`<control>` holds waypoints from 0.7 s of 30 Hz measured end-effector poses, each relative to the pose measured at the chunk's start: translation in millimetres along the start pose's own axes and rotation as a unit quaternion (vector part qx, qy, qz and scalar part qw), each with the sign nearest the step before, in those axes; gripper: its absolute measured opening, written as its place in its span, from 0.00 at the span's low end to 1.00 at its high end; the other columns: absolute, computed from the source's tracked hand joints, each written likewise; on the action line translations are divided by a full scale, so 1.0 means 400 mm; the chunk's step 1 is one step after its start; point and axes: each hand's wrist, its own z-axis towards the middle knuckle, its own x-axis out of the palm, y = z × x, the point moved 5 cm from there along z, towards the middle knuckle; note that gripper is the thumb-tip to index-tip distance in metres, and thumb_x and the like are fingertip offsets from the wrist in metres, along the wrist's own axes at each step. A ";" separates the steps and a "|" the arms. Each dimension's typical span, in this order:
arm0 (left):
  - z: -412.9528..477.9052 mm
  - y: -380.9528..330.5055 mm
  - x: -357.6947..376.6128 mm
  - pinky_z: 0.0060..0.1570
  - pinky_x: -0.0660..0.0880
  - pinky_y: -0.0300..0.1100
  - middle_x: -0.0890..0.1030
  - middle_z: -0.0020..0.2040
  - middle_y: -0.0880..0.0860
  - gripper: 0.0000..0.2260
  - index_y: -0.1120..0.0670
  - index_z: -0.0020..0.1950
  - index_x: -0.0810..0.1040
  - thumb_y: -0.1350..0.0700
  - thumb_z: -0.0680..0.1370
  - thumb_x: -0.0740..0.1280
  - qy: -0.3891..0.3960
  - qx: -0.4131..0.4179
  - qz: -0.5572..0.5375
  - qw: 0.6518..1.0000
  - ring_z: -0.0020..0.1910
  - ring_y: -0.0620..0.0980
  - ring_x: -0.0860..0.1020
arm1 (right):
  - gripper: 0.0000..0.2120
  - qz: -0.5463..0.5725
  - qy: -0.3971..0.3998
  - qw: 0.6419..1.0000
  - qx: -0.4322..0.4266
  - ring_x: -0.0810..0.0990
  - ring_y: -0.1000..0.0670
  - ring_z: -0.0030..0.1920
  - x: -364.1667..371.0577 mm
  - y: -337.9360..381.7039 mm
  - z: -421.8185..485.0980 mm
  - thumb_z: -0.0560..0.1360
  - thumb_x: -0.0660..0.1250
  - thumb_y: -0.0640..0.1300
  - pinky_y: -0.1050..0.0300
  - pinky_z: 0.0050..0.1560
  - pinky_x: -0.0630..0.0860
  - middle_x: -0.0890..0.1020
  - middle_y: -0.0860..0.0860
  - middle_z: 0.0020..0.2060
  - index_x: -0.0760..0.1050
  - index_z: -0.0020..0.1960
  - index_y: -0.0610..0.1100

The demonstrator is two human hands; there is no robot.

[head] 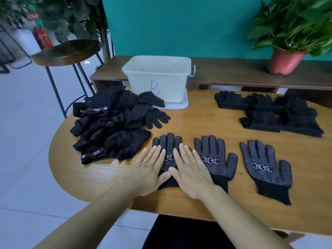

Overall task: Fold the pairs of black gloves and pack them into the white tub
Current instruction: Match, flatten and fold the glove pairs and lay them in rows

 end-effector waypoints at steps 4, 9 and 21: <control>0.013 0.011 -0.004 0.73 0.28 0.48 0.39 0.81 0.54 0.52 0.55 0.80 0.37 0.30 0.62 0.14 -0.012 -0.002 0.026 1.000 0.78 0.49 0.34 | 0.41 -0.046 0.022 0.999 0.004 0.31 0.50 0.77 0.012 -0.023 0.021 0.67 0.19 0.64 0.50 0.74 0.29 0.34 0.48 0.78 0.31 0.77 0.50; 0.017 0.015 -0.006 0.74 0.29 0.49 0.40 0.81 0.54 0.51 0.55 0.80 0.37 0.30 0.63 0.15 -0.029 0.003 0.023 0.999 0.79 0.50 0.36 | 0.33 -0.078 0.054 0.995 0.016 0.33 0.49 0.78 0.007 -0.020 0.031 0.77 0.30 0.63 0.47 0.76 0.31 0.35 0.46 0.78 0.33 0.78 0.49; 0.055 0.151 -0.156 0.77 0.39 0.43 0.56 0.80 0.55 0.41 0.60 0.81 0.53 0.32 0.79 0.32 -0.191 -0.004 -0.050 0.980 0.80 0.47 0.47 | 0.24 -0.056 -0.082 0.994 -0.040 0.50 0.49 0.79 -0.185 -0.012 0.139 0.84 0.46 0.56 0.42 0.76 0.35 0.67 0.48 0.75 0.60 0.77 0.48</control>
